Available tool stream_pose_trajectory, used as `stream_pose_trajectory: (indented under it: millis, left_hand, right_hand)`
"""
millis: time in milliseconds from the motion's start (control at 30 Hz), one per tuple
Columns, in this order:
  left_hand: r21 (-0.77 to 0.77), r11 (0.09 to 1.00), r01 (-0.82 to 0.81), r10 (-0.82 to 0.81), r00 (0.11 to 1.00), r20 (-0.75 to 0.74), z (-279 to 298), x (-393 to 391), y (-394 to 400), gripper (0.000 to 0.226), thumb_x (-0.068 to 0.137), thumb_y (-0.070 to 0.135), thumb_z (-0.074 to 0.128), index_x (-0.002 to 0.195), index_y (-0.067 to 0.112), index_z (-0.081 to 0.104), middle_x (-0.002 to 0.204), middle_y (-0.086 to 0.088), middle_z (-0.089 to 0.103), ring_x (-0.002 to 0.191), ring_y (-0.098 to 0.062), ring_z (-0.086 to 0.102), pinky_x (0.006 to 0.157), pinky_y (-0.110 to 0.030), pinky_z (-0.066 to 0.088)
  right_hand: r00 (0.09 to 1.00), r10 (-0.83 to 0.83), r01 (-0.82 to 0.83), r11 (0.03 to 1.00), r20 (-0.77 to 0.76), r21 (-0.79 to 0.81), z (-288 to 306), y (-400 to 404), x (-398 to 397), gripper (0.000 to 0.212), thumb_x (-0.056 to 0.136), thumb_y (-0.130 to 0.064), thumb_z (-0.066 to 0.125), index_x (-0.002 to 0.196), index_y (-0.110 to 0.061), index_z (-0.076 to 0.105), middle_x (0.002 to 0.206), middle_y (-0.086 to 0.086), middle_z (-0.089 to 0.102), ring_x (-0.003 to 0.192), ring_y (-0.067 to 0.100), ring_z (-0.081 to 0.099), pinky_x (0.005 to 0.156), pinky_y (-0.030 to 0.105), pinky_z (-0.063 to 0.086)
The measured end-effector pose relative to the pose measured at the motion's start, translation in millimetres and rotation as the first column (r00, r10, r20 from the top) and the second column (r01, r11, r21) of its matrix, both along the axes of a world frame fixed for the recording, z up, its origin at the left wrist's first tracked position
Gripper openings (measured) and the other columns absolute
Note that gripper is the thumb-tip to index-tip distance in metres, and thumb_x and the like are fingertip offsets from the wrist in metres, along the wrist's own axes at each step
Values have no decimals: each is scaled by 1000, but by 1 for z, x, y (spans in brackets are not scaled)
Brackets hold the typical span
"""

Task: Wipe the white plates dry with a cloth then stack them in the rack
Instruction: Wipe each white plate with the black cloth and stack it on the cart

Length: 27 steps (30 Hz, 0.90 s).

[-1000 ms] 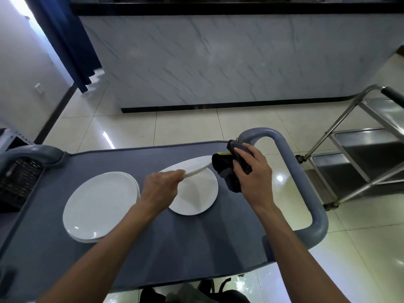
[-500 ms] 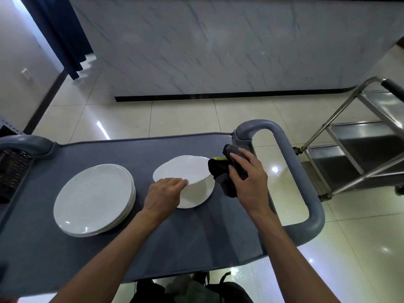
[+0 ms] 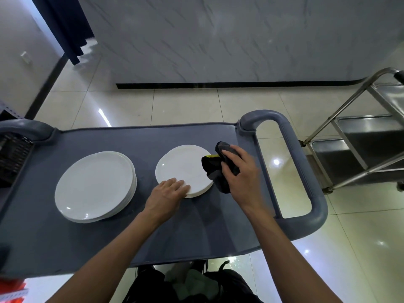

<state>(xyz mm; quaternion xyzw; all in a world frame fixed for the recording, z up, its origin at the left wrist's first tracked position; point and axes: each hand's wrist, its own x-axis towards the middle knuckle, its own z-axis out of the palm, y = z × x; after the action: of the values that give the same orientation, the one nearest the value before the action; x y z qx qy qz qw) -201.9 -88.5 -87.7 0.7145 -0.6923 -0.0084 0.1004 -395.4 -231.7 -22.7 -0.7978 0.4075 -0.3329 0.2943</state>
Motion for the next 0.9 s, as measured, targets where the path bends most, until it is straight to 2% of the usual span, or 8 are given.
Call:
stream_pose_trajectory:
  millis: [167, 300, 467, 600, 700, 800, 900]
  left_hand:
    - [36, 999, 6, -7, 1000, 23, -6, 2, 1, 33, 80, 15, 82, 111, 16, 72, 115, -8, 71, 104, -33, 68, 79, -41, 59]
    - [56, 998, 7, -10, 999, 52, -13, 1, 3, 39, 74, 16, 87, 112, 17, 74, 115, -9, 72, 106, -34, 69, 80, -41, 60]
    - [64, 998, -8, 5, 999, 42, -22, 3, 8, 44, 70, 8, 88, 111, 16, 75, 117, -11, 70, 109, -36, 67, 84, -46, 59]
    - [57, 998, -15, 13, 999, 35, -26, 5, 6, 46, 67, 4, 87, 110, 15, 75, 117, -12, 69, 109, -37, 66, 87, -45, 56]
    - [98, 994, -55, 55, 998, 4, -29, 6, 1, 41, 78, 9, 79, 117, 16, 72, 125, -14, 65, 120, -39, 60, 96, -48, 51]
    - [149, 985, -88, 89, 996, -1, -27, 3, -4, 38, 87, 20, 71, 125, 17, 67, 135, -12, 60, 131, -37, 51, 105, -46, 44]
    - [111, 985, -134, 141, 988, -58, -20, 2, 1, 38, 85, 23, 74, 122, 17, 70, 131, -10, 64, 128, -35, 55, 102, -47, 47]
  right_hand:
    - [1000, -1, 0, 1000, -16, -28, -12, 4, 2, 34, 91, -10, 71, 124, -14, 70, 135, -1, 58, 124, 16, 52, 108, 20, 38]
    - [1000, 8, -8, 1000, -10, -23, -18, 7, 4, 34, 90, -9, 71, 123, -15, 70, 135, -1, 58, 123, 16, 53, 107, 19, 39]
    - [998, 38, -38, 999, -44, 3, -19, 10, 6, 35, 91, -10, 71, 125, -17, 69, 138, -3, 56, 124, 16, 51, 106, 13, 35]
    - [998, 49, -50, 999, -42, -11, -20, 12, 10, 35, 89, -7, 72, 123, -13, 70, 136, 1, 58, 123, 20, 52, 107, 15, 35]
    - [996, 68, -68, 998, -59, -9, -23, 14, 13, 36, 89, -8, 72, 124, -15, 70, 137, 0, 57, 125, 19, 51, 107, 13, 34]
    - [994, 86, -88, 996, -62, -34, -24, 14, 17, 36, 89, -8, 72, 124, -14, 70, 136, 1, 57, 124, 19, 51, 108, 20, 38]
    - [993, 107, -111, 992, -56, -66, -24, 13, 24, 35, 88, -6, 72, 123, -13, 71, 135, 2, 59, 122, 22, 53, 107, 28, 42]
